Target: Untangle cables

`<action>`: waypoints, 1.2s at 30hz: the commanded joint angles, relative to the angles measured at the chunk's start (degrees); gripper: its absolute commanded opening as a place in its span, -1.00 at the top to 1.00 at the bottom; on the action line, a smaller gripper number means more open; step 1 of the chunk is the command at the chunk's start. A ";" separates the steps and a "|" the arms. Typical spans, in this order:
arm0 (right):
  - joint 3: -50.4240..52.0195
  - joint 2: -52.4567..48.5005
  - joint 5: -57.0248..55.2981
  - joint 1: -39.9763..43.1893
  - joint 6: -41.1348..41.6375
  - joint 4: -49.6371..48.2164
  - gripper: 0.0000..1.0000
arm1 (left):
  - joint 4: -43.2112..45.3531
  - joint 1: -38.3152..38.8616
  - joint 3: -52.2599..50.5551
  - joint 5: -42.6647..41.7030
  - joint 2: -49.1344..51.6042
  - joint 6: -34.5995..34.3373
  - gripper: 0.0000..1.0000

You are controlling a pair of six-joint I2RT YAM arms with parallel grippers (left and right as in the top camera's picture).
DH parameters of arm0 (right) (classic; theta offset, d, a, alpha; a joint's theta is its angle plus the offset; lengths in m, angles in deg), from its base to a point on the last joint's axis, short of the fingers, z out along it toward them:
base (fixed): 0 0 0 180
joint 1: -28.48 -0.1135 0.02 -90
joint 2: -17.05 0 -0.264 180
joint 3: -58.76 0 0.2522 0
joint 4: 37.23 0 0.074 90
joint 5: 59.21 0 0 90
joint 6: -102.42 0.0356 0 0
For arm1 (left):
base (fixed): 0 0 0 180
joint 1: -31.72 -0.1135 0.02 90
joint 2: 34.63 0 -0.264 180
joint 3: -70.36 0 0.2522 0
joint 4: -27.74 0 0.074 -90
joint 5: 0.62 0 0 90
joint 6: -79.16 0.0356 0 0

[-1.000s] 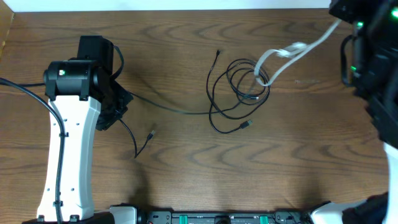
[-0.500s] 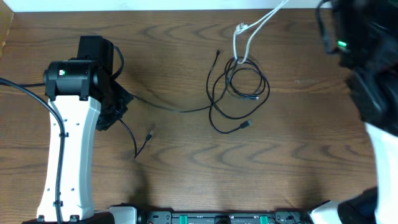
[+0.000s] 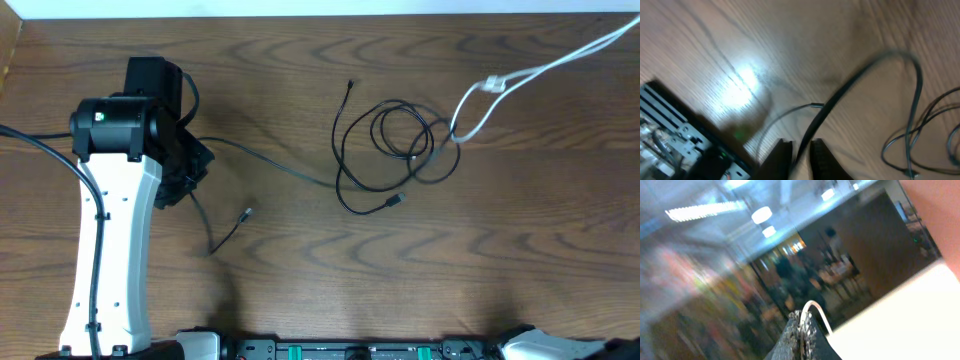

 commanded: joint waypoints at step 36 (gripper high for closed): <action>0.74 -21.46 41.13 0.11 22.80 36.15 0.97 | 25.66 21.64 -0.24 -39.47 -0.63 29.03 -0.57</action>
